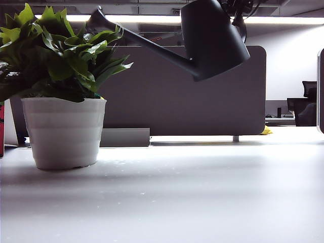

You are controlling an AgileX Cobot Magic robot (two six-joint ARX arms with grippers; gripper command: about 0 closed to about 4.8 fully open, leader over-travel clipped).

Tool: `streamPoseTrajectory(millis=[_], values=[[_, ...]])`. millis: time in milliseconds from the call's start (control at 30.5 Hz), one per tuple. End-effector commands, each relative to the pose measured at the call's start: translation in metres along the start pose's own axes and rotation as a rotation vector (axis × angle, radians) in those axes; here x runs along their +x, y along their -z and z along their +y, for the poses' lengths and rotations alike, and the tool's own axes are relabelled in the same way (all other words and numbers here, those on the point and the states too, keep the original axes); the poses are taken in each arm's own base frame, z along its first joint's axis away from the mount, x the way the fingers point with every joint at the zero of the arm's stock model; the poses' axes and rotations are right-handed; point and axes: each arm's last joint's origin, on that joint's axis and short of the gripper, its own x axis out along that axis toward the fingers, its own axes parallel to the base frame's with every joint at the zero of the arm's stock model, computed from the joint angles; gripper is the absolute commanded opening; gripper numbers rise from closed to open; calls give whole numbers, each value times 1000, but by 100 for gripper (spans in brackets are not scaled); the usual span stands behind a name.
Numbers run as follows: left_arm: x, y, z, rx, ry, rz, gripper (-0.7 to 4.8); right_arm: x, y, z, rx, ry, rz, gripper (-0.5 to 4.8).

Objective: Pick up the watering can from the table, water the potted plant, and put the can back.

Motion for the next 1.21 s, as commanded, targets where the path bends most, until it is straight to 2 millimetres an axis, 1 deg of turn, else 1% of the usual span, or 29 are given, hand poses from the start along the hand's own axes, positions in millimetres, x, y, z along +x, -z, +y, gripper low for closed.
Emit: streamPoseTrajectory(millis=[33, 229, 295, 393, 524, 622, 720, 851, 950, 1081, 1212], values=[[-1, 2, 0, -6, -2, 25, -6, -4, -10, -24, 16, 167, -52, -1], [-1, 2, 0, -6, -19, 28, -6, 6, -20, -11, -77, 189, -87, -1], [-1, 2, 0, -6, -18, 30, -6, 5, -25, -11, -119, 203, -90, -1], [-1, 2, -1, -4, -12, 32, -6, 3, -33, -14, -128, 274, -66, -1], [-1, 3, -1, -5, -9, 34, -6, 2, -34, -17, -159, 282, -85, -1], [-1, 3, -2, 7, -7, 39, -6, 2, -34, -17, -236, 291, -76, -1], [0, 3, -5, 78, 18, 39, -6, 2, -35, -18, -251, 306, -84, -1], [0, 3, -6, 76, 22, 40, -6, 1, -37, -22, -249, 350, -95, -1], [0, 4, -6, 73, 24, 54, -6, 5, -38, -22, -267, 362, -113, -1], [4, 5, -5, 70, 28, 73, -6, 12, -38, -18, -289, 347, -158, -1], [10, 5, -9, 80, 58, 91, -6, 12, -40, -22, -307, 362, -161, -1]])
